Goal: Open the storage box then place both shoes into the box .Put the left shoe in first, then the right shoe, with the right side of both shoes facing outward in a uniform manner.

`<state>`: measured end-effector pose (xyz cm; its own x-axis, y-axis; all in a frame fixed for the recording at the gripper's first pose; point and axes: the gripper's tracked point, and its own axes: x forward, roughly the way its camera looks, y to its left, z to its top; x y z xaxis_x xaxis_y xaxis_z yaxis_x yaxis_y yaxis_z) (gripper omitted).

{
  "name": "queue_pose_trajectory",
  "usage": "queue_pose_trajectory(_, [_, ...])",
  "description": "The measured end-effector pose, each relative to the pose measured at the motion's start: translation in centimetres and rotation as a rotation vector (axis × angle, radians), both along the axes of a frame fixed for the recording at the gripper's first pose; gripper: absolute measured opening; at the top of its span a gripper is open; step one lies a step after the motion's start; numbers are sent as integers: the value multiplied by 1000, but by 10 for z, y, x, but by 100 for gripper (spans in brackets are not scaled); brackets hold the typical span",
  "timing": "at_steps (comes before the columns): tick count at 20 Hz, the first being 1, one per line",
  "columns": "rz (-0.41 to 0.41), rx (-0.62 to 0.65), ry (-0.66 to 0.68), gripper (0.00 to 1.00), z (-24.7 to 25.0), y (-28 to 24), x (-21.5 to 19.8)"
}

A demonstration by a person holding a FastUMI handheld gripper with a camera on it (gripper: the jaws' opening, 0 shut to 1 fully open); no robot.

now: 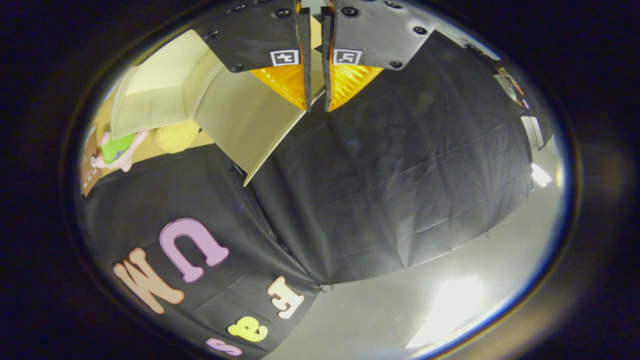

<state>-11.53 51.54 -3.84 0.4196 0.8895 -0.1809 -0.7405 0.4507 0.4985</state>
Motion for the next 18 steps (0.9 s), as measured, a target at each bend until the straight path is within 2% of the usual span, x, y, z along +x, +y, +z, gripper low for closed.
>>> queue_pose_trajectory(3, [54, -24, 99, 12, -30, 11, -3])
queue_pose_trajectory(5, [80, -50, 92, 30, -33, 12, -8])
queue_pose_trajectory(8, [67, -98, 5, 56, -33, 1, -6])
queue_pose_trajectory(13, [-35, -169, -139, 100, -24, -39, 11])
queue_pose_trajectory(18, [-162, -286, -232, 100, -25, -108, 43])
